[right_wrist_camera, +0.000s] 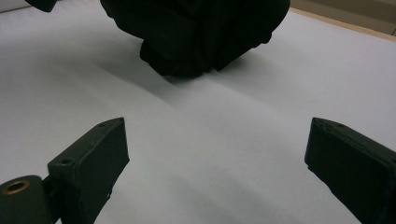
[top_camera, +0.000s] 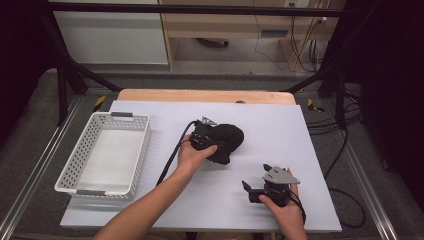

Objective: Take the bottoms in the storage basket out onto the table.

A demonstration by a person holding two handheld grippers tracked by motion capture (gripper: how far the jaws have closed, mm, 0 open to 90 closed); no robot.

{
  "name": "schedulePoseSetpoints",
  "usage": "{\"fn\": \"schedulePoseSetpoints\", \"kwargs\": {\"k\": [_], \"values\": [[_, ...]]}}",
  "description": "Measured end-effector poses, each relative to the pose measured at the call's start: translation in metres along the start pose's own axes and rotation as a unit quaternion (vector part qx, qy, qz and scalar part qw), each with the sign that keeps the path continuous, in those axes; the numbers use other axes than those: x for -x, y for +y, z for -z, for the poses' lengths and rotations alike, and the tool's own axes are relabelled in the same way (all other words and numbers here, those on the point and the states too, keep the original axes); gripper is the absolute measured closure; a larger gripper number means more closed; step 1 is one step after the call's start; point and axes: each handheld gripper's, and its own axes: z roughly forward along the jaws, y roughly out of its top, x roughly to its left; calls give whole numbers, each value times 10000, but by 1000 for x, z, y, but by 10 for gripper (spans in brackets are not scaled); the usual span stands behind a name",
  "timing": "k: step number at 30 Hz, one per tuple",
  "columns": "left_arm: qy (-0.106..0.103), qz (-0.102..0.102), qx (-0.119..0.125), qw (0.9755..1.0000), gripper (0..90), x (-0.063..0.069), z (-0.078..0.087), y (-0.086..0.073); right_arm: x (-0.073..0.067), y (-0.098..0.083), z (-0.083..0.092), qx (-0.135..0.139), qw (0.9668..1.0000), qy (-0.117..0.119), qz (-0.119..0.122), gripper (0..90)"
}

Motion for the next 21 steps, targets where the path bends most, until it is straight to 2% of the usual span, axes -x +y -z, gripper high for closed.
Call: {"fn": "schedulePoseSetpoints", "kwargs": {"k": [21], "values": [[1, -31, -102, 9999, 550, -2, -10, -12, -1, 0, -1, -16, 10000, 8, 14, 65]]}}
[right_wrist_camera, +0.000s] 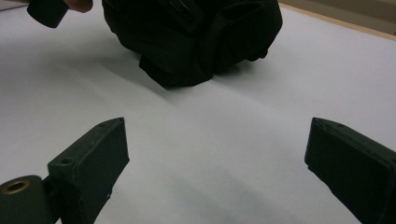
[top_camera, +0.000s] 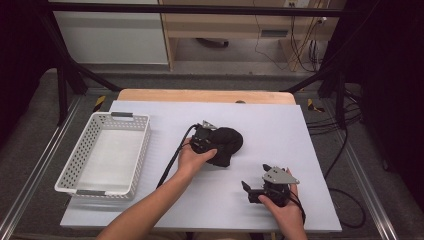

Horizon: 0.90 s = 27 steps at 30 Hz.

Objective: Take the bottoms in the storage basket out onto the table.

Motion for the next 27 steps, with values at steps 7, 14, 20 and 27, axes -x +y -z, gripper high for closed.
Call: {"fn": "schedulePoseSetpoints", "kwargs": {"k": [7, 14, 20, 27], "values": [[-49, -38, 11, 10000, 552, -1, 1, -5, -1, 1, -2, -27, 10000, 29, 33, 65], [-68, -104, -56, 9999, 554, 0, 1, -6, -1, 0, -3, -30, 10000, 37, 37, 65], [-72, -125, -48, 9999, 550, 1, 2, -8, -1, 1, -3, -38, 10000, 59, 43, 65], [-63, -139, -23, 9999, 534, 2, 2, -9, -1, 1, -3, -44, 10000, 44, 53, 65]]}}
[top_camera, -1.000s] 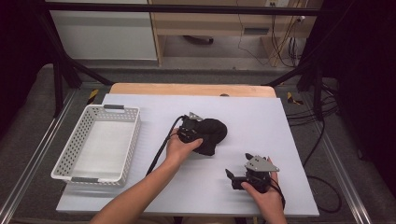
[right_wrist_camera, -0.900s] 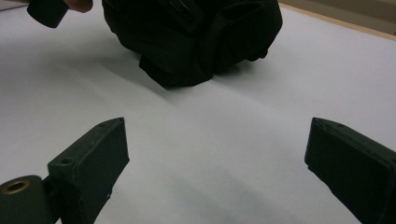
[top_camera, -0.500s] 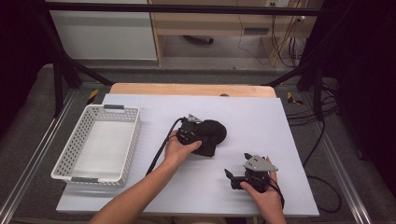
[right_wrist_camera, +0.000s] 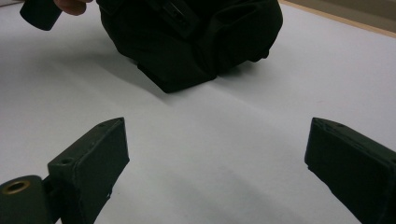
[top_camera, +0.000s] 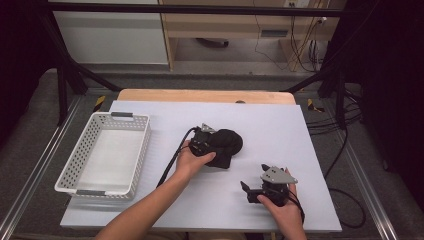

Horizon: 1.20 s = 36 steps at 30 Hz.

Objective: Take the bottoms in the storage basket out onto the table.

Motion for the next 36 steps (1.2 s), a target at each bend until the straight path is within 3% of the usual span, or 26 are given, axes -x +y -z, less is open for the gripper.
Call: {"fn": "schedulePoseSetpoints", "kwargs": {"k": [7, 10, 17, 24, 30, 36], "values": [[5, -40, 37, 10000, 488, 2, 2, -3, -2, 0, -1, -31, 10000, 2, 34, 65], [-13, 34, 32, 10000, 436, 3, 2, -2, 0, 0, 1, -14, 10000, -11, 14, 65], [88, -99, 54, 9999, 304, 8, 5, -1, -1, 0, 1, -12, 10000, -5, 19, 66], [164, -69, 156, 9997, 201, 8, 11, 2, 0, 0, 1, -16, 10000, -13, 7, 66], [-54, 108, 264, 9996, 162, 4, 18, 4, -1, 0, 1, -35, 10000, -7, 21, 66], [-200, 84, 476, 9986, 109, 3, 28, 10, -1, 0, 1, -64, 10000, -11, 31, 66]]}}
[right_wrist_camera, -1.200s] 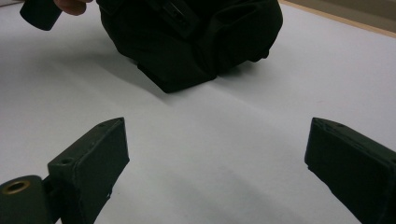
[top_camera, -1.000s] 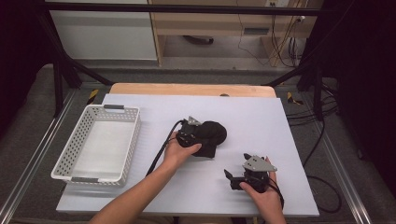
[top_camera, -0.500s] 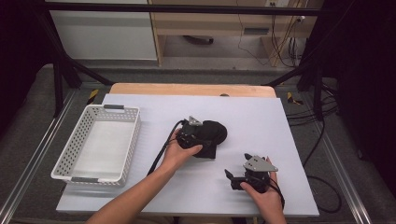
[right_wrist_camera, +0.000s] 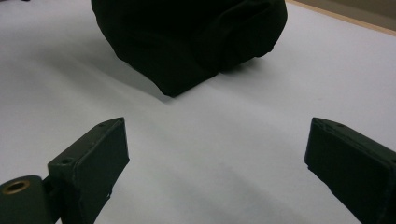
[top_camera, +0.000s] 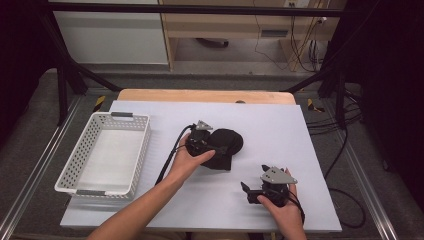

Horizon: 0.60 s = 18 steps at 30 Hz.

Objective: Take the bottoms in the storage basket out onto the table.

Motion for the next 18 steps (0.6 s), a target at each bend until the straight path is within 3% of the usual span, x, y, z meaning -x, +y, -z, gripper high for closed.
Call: {"fn": "schedulePoseSetpoints", "kwargs": {"k": [4, 9, 18], "values": [[-56, 25, 126, 9999, 88, -3, 7, 5, 0, 0, 0, -16, 10000, 4, 11, 65], [-103, 6, 72, 9999, 81, -6, 10, 4, 0, 0, 0, -21, 10000, 0, 19, 65], [-221, -37, 213, 9995, 68, -3, 15, 7, 1, 0, 0, -28, 10000, 0, 1, 64]]}}
